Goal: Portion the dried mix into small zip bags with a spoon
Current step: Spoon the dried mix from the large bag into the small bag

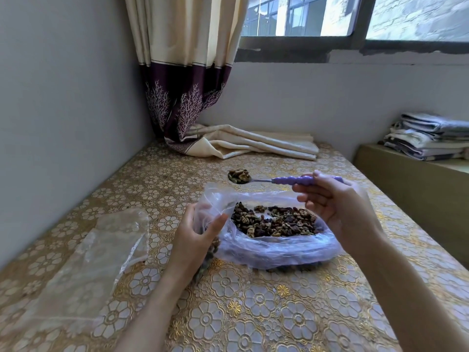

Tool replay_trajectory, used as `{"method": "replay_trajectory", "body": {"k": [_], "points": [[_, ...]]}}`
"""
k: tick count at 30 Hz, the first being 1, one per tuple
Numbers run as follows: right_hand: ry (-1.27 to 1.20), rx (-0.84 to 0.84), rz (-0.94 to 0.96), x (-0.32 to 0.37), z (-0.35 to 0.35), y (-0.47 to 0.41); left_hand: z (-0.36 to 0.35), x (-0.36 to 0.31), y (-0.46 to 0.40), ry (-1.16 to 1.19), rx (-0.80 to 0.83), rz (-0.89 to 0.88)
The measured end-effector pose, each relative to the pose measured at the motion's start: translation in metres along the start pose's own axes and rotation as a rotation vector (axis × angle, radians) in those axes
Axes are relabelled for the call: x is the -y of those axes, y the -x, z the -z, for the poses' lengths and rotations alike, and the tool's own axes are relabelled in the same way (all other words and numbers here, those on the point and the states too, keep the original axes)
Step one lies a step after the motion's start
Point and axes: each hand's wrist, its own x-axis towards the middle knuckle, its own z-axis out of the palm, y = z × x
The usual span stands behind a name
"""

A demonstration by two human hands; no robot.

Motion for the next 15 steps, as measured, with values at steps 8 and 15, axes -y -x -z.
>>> {"method": "replay_trajectory", "body": {"k": [8,15], "points": [[0.2,0.189,0.088,0.003,-0.028,0.022,-0.001,-0.002,0.0,0.064,-0.005,-0.049],[0.441,0.336,0.271,0.004,-0.033,0.024,0.0,-0.006,0.001,0.132,-0.018,-0.079]]}}
